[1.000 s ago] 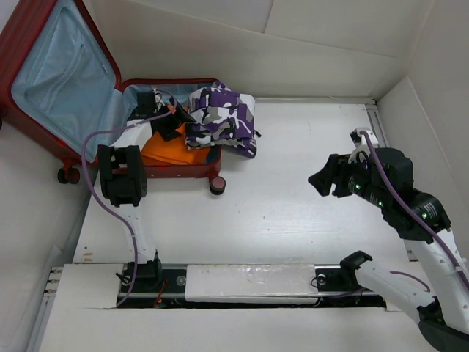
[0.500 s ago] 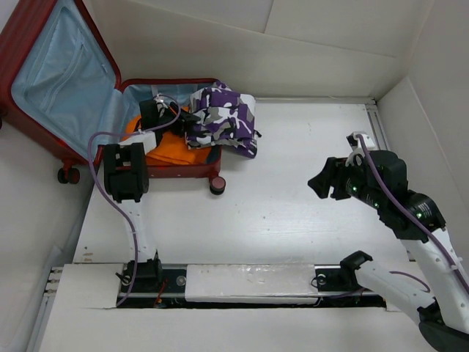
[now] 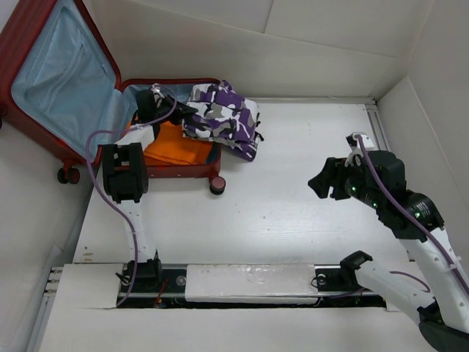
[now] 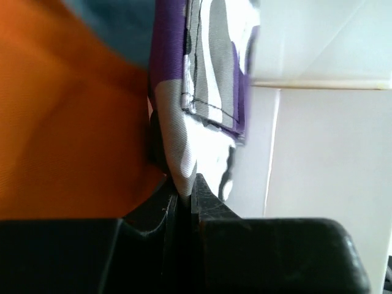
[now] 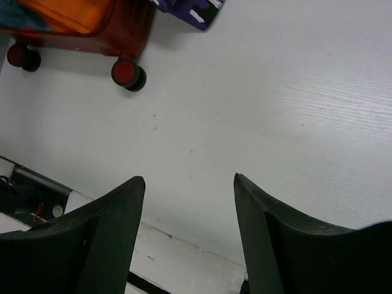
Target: Pack the luggage
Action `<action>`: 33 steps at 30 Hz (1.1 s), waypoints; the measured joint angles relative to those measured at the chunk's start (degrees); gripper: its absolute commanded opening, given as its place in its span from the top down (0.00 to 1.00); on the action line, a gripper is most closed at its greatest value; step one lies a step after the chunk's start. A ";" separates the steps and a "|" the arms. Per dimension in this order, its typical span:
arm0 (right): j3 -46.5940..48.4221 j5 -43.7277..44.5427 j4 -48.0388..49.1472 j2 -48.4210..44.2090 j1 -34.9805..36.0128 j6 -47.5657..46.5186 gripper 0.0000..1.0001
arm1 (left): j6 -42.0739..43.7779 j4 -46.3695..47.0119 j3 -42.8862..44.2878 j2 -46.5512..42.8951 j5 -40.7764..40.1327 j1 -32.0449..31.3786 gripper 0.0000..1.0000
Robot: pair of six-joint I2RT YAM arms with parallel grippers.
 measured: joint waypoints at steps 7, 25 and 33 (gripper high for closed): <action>-0.20 0.00 0.02 0.02 0.00 -0.02 0.34 | 7.17 -16.65 12.68 -4.35 -2.34 2.08 1.00; -0.20 0.00 -0.04 -0.55 -0.02 -0.76 0.34 | 19.82 -32.04 10.34 -10.43 -18.01 20.52 0.28; -0.31 -1.42 -0.02 -0.39 -0.02 -0.94 0.28 | 20.94 -33.51 5.25 -20.00 -24.74 16.85 0.10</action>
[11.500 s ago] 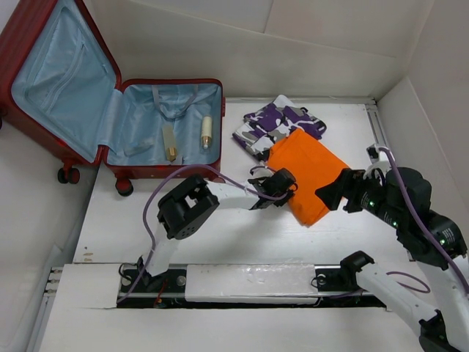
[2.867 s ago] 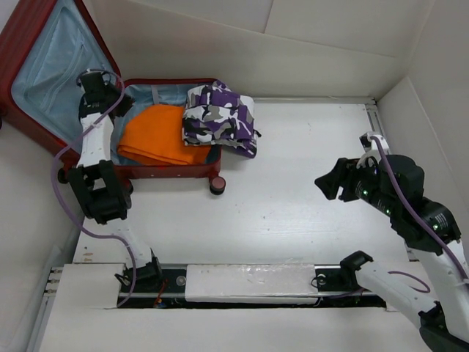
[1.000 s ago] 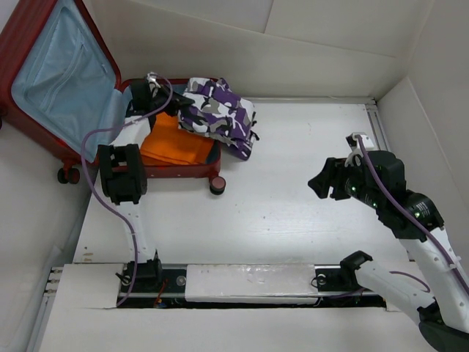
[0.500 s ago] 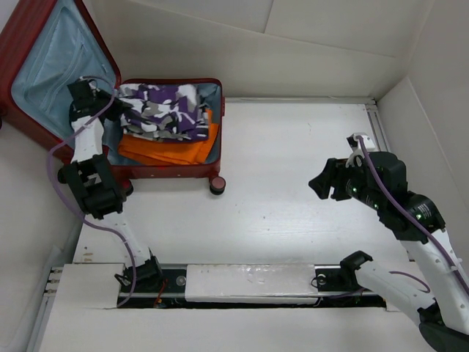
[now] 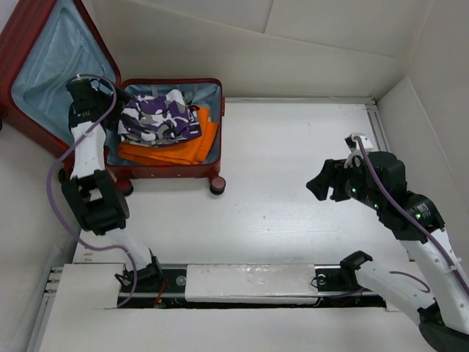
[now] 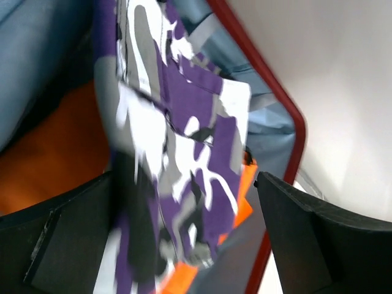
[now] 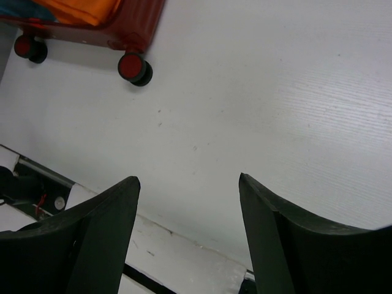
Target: Pack the luggage
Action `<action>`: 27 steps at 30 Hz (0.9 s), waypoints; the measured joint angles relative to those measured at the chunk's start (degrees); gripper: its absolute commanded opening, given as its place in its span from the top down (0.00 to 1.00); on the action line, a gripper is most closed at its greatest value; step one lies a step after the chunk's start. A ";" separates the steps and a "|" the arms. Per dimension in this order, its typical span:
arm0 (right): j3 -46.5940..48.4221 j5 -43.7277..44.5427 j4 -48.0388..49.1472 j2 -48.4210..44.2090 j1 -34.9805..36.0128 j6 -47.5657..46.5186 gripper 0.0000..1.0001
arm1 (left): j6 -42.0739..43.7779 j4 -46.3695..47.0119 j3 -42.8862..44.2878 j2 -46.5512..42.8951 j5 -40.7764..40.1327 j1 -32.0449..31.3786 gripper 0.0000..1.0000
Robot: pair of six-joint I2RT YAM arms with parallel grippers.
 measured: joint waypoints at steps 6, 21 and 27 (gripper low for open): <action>-2.58 -3.23 0.52 -0.63 0.02 -0.02 0.28 | 0.26 -0.90 -10.80 -24.61 -10.86 -5.77 0.10; -11.06 -11.74 3.23 -5.81 6.10 -1.49 0.92 | -0.15 -26.01 -15.50 -54.60 -42.97 -9.07 0.11; -13.27 -13.38 3.74 -8.85 9.27 -2.19 0.45 | -0.07 -41.07 -4.57 -51.80 -53.59 -9.16 0.16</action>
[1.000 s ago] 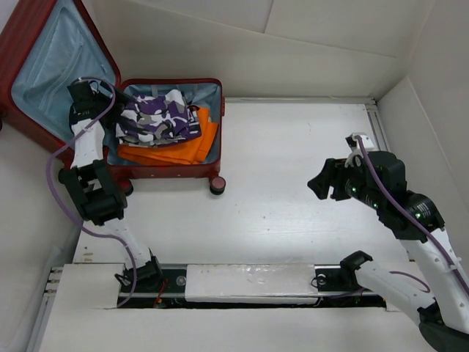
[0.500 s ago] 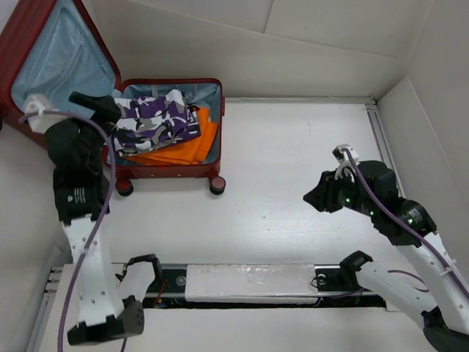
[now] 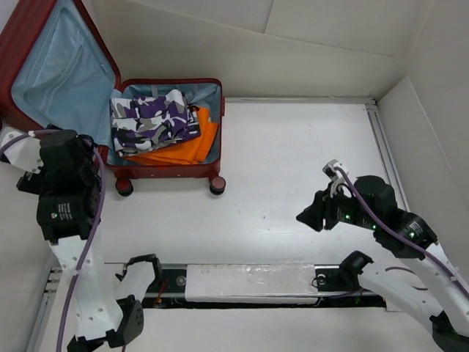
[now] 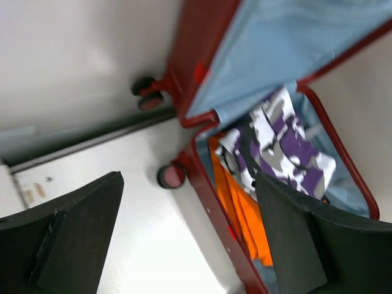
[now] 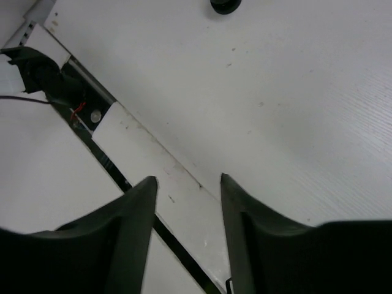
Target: Pack the luggage
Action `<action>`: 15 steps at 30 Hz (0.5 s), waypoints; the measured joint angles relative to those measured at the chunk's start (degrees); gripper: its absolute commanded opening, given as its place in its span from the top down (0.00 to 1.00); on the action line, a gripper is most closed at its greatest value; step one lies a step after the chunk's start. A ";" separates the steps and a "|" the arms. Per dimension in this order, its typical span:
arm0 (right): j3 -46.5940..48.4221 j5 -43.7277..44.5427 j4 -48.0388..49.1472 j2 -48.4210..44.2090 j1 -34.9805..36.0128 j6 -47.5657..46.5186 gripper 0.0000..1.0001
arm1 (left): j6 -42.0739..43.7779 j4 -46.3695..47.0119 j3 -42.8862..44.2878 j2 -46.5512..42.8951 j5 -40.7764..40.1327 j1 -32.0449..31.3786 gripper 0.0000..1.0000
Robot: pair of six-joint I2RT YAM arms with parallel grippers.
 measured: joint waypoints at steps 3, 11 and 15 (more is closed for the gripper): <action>-0.35 -0.66 0.90 -1.29 2.03 -0.33 0.33 | 0.09 -4.22 6.10 1.05 -4.22 0.00 0.16; -0.52 -1.40 3.78 1.11 6.10 -0.39 0.31 | 0.72 -8.76 14.99 8.13 -9.03 0.74 0.20; -0.52 -1.22 4.07 2.36 6.84 -0.37 0.31 | 0.98 -8.94 18.18 17.70 -11.04 1.62 0.20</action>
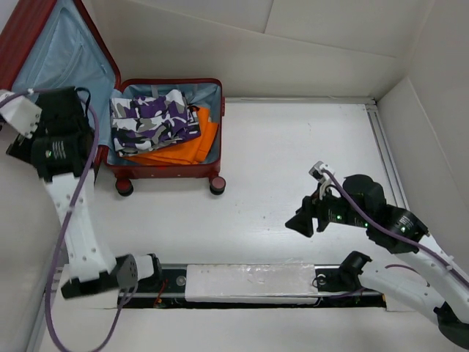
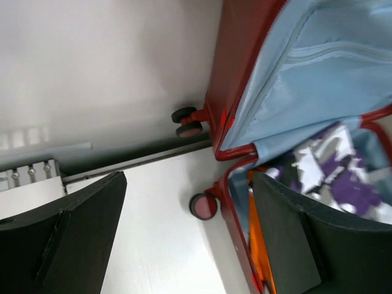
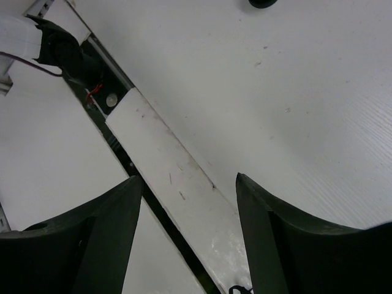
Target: Pack the luggage
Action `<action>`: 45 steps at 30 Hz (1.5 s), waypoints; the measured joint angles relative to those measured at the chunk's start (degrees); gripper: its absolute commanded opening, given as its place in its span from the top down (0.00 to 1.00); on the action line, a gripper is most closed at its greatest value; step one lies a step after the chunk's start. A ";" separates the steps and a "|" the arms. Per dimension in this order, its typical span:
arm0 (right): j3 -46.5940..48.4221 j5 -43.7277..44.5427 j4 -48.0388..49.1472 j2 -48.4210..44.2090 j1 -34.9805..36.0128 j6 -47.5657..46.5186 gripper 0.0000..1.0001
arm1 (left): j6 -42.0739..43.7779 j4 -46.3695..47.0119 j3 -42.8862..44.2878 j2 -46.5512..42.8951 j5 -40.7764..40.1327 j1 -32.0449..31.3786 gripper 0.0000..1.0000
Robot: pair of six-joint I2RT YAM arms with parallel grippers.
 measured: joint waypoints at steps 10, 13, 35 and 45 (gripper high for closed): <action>0.02 3.32 -0.04 0.70 0.04 -0.09 0.30 | 0.37 0.17 -2.93 12.70 -2.95 8.31 0.23; 0.02 4.07 -0.04 0.96 0.04 -0.15 0.30 | 0.35 -0.22 -2.99 12.44 -3.69 10.58 0.23; 0.02 6.19 -0.07 5.51 0.04 0.00 0.30 | -0.35 2.78 15.52 26.51 -1.36 8.96 1.00; -0.11 6.67 1.16 5.35 0.04 0.48 0.30 | -2.47 12.81 -7.45 11.61 -6.36 -8.48 1.00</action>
